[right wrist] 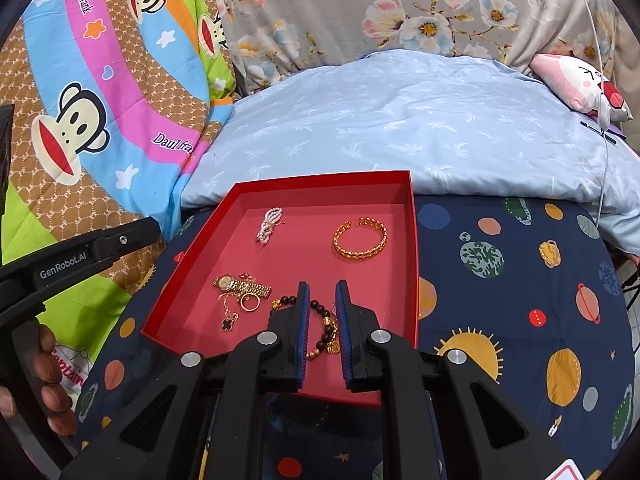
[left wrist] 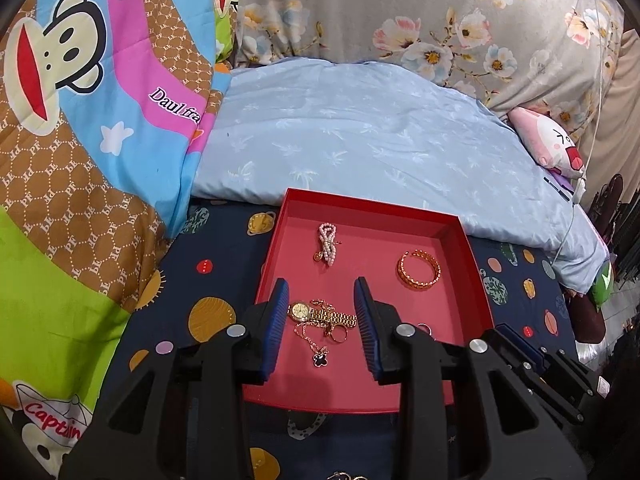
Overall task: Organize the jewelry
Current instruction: 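Withdraw both tools from the tray toward the gold hoop earrings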
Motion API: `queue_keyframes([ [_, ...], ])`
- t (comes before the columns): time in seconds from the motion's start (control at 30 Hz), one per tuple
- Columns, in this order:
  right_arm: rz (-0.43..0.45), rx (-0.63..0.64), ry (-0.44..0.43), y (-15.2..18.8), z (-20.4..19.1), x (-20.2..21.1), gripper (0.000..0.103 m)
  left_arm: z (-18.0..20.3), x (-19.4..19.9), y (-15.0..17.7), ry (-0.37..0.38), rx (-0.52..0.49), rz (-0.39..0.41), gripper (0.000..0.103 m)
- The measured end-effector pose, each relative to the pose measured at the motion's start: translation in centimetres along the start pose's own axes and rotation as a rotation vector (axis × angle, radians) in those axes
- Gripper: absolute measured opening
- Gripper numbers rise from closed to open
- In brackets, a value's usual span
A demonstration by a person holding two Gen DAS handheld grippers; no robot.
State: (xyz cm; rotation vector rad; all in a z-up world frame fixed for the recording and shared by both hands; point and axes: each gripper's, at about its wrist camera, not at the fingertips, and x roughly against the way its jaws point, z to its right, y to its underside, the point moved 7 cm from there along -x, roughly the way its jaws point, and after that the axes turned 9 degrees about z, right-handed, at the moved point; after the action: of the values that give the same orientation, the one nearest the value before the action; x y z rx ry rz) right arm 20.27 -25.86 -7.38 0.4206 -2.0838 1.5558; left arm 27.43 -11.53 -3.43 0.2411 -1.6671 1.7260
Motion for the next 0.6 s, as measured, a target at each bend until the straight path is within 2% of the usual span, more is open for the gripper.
queue_keyframes([
  [0.37,-0.003,-0.007,-0.010,1.3,-0.8,2.1,0.014,0.1,1.6,1.2,0.000,-0.001,-0.008,0.032],
  [0.6,-0.034,-0.023,-0.012,3.9,-1.0,3.7,0.014,-0.5,3.0,3.3,-0.005,0.008,-0.033,0.032],
])
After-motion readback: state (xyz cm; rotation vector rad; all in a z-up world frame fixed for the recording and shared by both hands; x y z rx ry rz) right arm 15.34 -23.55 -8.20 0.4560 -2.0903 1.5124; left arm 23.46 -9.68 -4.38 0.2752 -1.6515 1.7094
